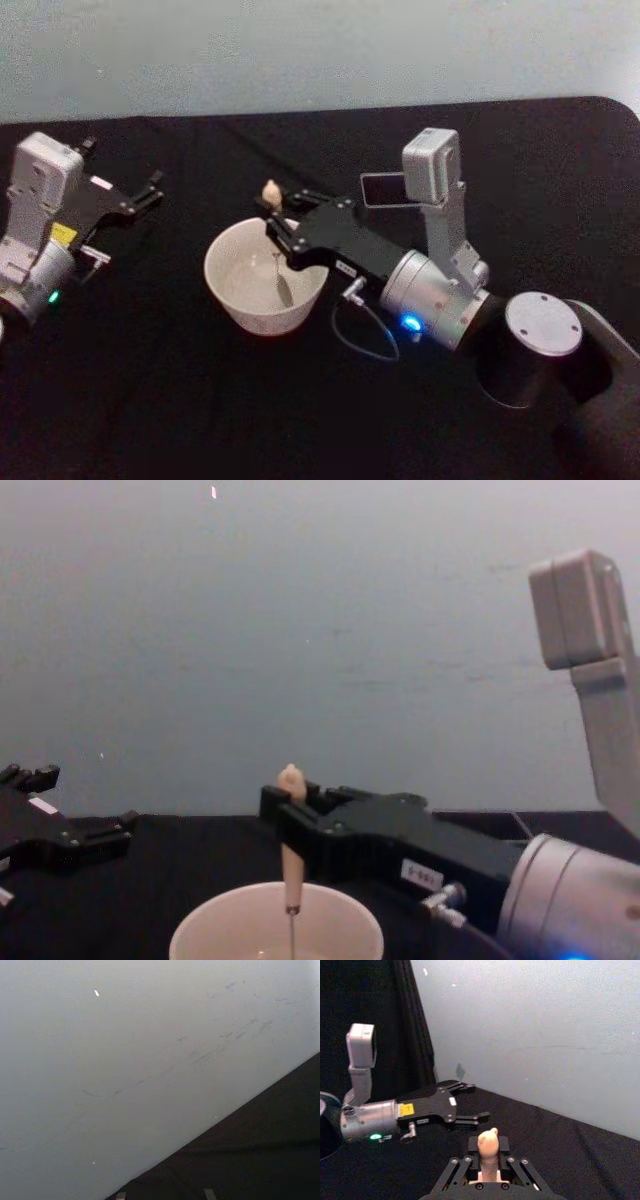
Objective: Pick up the stirring spoon with one hand, stir inside the cup, then place it back in its original position.
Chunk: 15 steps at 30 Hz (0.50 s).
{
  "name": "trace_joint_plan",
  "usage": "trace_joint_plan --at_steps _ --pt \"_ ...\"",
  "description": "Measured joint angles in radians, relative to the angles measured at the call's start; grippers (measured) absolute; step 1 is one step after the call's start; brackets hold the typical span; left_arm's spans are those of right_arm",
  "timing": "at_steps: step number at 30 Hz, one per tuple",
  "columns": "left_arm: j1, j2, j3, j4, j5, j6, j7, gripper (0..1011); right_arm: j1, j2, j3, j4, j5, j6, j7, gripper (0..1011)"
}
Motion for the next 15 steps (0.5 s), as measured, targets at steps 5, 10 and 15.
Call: trace_joint_plan --at_steps 5,10,15 --pt "0.0 0.0 0.0 0.0 0.0 0.0 0.0 1001 -0.001 -0.004 -0.02 -0.005 0.0 0.004 0.001 223" --pt "0.0 0.0 0.0 0.0 0.0 0.0 0.0 1001 0.015 -0.025 -0.041 0.013 -0.01 0.001 -0.004 223" --pt "0.0 0.0 0.0 0.0 0.0 0.0 0.0 1001 0.038 -0.051 -0.055 0.043 -0.028 -0.013 -0.014 223"
